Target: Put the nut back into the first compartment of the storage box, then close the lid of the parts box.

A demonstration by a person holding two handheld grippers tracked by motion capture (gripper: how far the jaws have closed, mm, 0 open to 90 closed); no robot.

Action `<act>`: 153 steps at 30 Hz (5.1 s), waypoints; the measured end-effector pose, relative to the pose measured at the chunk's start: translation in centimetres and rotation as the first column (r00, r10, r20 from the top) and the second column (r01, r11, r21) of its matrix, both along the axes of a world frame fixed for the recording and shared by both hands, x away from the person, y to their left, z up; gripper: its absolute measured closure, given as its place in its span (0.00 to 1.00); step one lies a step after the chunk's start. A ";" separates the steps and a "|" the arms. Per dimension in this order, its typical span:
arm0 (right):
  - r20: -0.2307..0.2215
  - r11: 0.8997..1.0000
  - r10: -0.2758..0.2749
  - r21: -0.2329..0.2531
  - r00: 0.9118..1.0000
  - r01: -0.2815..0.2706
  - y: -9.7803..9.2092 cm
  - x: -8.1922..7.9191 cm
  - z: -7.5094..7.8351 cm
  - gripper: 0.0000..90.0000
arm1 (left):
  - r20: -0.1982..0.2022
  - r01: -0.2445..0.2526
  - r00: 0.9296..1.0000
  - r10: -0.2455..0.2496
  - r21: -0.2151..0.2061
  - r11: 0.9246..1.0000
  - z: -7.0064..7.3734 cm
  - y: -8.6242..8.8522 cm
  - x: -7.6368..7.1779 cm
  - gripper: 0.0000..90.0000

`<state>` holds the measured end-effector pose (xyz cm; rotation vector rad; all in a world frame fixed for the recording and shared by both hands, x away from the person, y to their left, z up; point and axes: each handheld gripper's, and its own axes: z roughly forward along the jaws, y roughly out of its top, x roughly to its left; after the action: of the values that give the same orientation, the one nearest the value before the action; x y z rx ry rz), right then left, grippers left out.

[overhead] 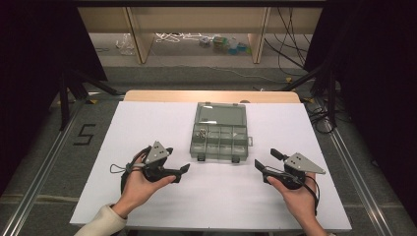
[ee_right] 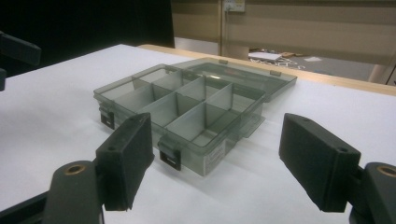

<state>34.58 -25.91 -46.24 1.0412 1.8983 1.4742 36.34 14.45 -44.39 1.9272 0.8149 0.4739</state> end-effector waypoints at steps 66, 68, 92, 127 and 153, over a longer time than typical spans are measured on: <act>-0.182 0.983 -0.121 -0.160 0.976 0.092 3.1 12.1 3.2 0.37 | 0.009 -0.004 1.000 0.003 0.033 0.999 -1.1 0.4 -0.4 0.21; -0.189 0.980 -0.131 -0.171 0.973 0.099 3.3 13.1 3.3 0.37 | 0.007 0.000 1.000 -0.001 0.037 0.999 -1.2 0.3 -0.4 0.21; -0.387 0.956 -0.244 -0.248 0.889 0.155 5.1 21.2 2.3 0.60 | -0.011 0.013 1.000 -0.013 0.049 0.999 -1.7 -0.1 -0.4 0.21; -0.524 0.946 -0.304 -0.267 0.796 0.185 5.8 24.3 -0.1 0.90 | -0.024 0.024 0.999 -0.023 0.073 0.997 -1.9 -0.1 -0.4 0.21; -0.527 0.900 -0.435 -0.285 0.730 0.330 7.2 24.3 0.3 0.99 | -0.045 0.003 0.999 0.000 0.059 0.998 -2.0 0.2 -0.1 0.21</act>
<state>58.90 -18.72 -45.97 1.8252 1.9706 0.7760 36.24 14.62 -46.36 1.9990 0.8370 0.4592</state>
